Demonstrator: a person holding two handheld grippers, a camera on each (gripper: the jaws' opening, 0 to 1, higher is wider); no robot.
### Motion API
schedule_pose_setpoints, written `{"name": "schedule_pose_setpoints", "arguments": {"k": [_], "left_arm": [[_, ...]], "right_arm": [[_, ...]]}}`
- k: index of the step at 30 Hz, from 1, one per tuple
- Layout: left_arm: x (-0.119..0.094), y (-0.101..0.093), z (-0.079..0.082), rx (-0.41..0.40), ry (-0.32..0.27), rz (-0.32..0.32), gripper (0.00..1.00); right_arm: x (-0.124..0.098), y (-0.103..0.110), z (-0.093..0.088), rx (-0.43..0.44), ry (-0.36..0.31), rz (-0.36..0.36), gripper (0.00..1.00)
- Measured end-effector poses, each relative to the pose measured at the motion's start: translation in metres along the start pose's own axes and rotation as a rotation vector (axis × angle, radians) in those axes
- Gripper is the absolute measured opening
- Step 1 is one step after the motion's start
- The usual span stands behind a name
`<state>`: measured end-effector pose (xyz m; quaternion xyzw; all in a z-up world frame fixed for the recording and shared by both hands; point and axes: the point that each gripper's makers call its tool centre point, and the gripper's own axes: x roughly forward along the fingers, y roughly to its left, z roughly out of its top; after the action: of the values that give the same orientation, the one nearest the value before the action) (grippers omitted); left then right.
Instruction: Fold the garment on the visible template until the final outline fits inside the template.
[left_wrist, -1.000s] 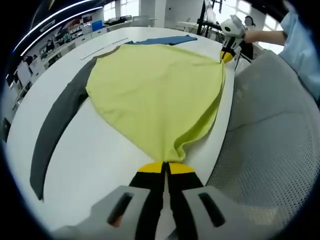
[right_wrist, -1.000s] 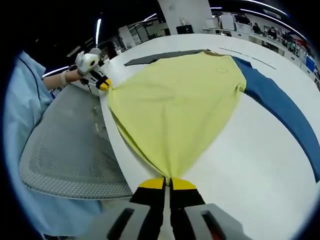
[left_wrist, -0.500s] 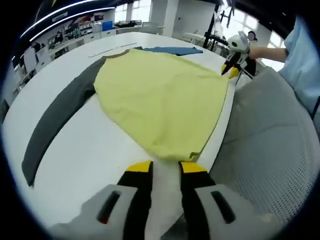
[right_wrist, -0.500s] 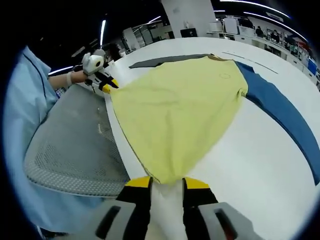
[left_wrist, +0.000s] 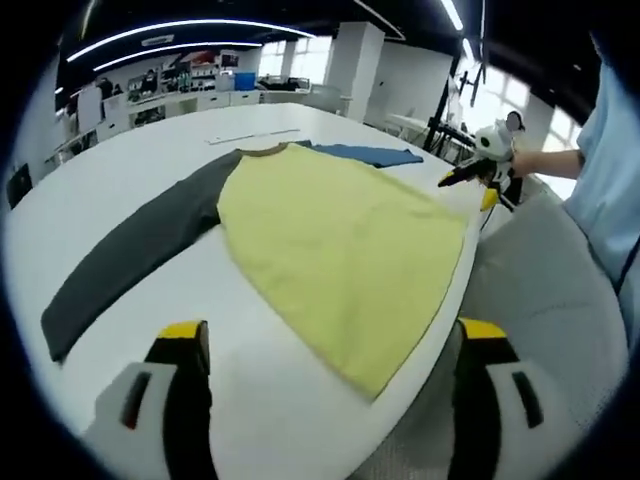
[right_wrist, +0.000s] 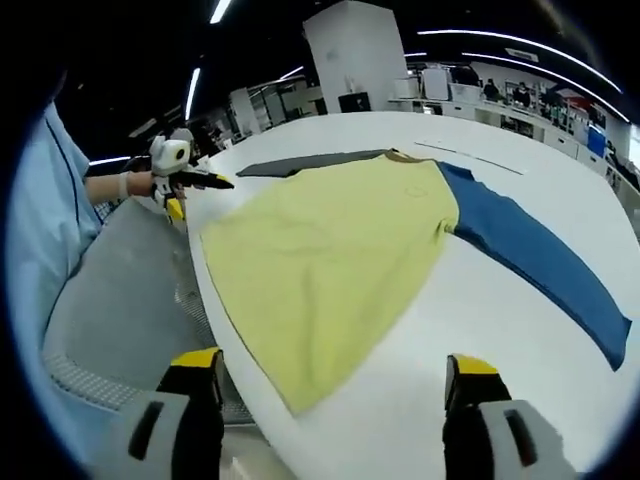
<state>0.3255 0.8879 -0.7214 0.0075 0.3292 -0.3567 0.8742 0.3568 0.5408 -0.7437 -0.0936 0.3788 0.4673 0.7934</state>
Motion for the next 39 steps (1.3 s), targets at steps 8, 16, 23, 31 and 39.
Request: {"name": "schedule_pose_setpoints", "arguments": {"k": [8,16,23,31,39], "left_arm": [[-0.005,0.009,0.009,-0.081,-0.071,0.038,0.99],[-0.014,0.025,0.019,-0.162,-0.159,0.095,0.99],[-0.018,0.03,0.018,-0.19,-0.178,0.108,0.99],[-0.022,0.033,0.019,-0.195,-0.194,0.123,0.98],[-0.026,0.035,0.018,-0.219,-0.223,0.141,0.95]], "right_arm": [[-0.003,-0.02,0.001,0.058,-0.031,-0.055,1.0],[-0.018,-0.057,0.004,0.092,-0.074,-0.158,0.99],[-0.037,-0.098,0.011,0.155,-0.141,-0.253,0.96],[-0.063,-0.159,0.015,0.266,-0.212,-0.398,0.9],[-0.09,-0.206,0.004,0.478,-0.298,-0.522,0.75]]}}
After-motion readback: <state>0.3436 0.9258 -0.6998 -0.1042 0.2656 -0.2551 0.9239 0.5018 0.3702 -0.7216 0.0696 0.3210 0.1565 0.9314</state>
